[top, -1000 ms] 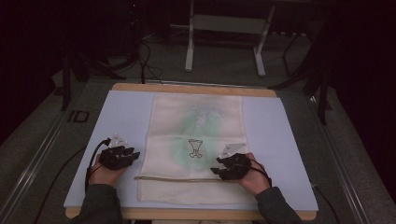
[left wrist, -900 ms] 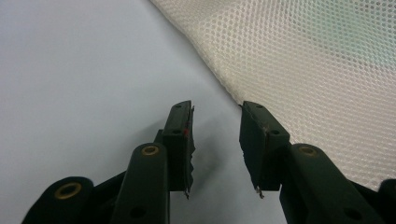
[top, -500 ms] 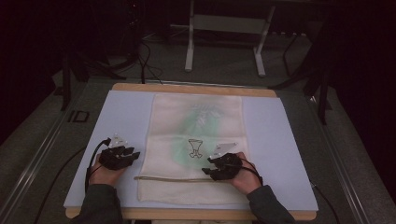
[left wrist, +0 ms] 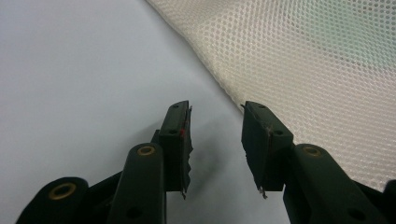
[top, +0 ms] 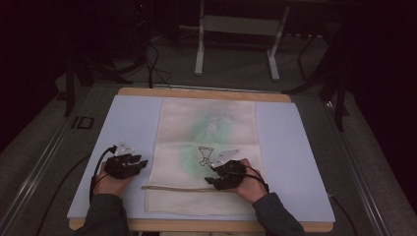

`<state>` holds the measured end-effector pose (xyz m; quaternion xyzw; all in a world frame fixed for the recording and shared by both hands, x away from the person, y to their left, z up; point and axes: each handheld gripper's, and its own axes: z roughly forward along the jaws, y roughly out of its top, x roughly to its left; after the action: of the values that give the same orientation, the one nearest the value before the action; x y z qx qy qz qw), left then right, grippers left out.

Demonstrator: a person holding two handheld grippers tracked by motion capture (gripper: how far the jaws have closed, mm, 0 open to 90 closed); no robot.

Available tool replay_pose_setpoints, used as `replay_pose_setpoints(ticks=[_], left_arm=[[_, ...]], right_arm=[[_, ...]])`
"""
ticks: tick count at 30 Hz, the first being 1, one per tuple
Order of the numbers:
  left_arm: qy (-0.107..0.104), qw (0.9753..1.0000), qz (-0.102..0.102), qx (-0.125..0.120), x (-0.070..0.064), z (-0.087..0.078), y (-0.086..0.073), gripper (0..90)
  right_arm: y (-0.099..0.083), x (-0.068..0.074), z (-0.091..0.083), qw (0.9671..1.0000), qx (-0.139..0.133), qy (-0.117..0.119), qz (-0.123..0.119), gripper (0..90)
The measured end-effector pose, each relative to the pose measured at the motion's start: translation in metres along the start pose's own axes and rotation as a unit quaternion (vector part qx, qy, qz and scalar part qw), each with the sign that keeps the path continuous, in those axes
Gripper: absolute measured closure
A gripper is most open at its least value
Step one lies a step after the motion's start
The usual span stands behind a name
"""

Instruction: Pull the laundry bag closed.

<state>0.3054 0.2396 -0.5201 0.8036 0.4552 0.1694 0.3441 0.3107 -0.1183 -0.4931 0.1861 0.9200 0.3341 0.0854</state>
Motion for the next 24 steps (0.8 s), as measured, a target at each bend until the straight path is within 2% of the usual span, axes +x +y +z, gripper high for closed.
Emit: replay_pose_setpoints(ticks=[24], left_arm=[[-0.001, 1.0, 0.002, -0.001, 0.0, 0.0, 0.0, 61.6]], right_arm=[[0.021, 0.015, 0.019, 0.9993, -0.01, 0.026, -0.023, 54.0]])
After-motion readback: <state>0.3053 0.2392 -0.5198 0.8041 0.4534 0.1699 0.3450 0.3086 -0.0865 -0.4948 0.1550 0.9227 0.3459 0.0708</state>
